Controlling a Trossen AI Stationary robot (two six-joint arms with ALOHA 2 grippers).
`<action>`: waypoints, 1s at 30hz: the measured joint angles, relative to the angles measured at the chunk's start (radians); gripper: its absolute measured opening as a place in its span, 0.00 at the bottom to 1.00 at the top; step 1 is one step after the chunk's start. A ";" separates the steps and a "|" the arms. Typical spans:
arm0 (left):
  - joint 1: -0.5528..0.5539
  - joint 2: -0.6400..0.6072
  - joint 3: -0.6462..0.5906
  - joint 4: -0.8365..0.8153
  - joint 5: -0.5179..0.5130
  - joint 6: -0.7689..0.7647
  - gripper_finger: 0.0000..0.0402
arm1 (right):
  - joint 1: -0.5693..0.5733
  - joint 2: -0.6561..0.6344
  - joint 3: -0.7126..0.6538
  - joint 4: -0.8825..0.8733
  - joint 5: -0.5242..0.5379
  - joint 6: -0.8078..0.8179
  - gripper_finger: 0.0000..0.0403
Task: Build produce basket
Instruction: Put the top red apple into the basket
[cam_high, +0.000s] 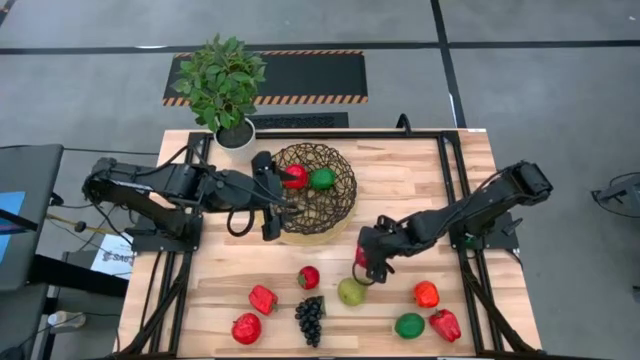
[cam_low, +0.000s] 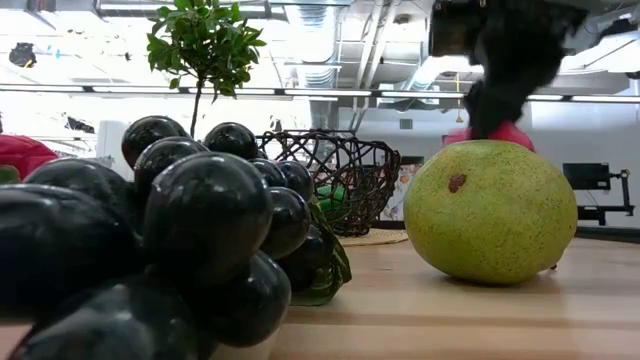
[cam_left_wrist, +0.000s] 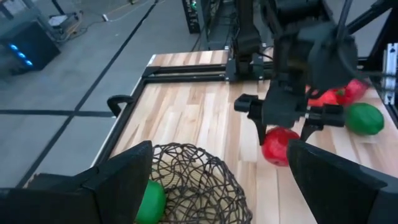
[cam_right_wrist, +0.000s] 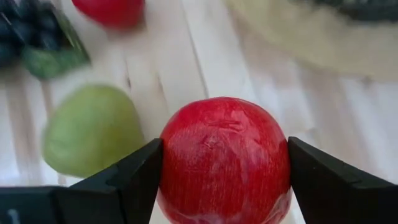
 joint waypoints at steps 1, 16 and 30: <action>-0.002 0.000 0.000 0.002 -0.006 0.000 0.89 | 0.000 -0.017 0.001 0.007 0.016 -0.002 0.77; -0.074 -0.013 -0.030 0.405 0.088 0.108 0.89 | 0.064 -0.337 0.003 0.313 0.276 -0.273 0.77; -0.010 -0.162 -0.647 1.219 0.279 0.078 0.89 | 0.108 -0.375 0.002 0.567 0.301 -0.556 0.77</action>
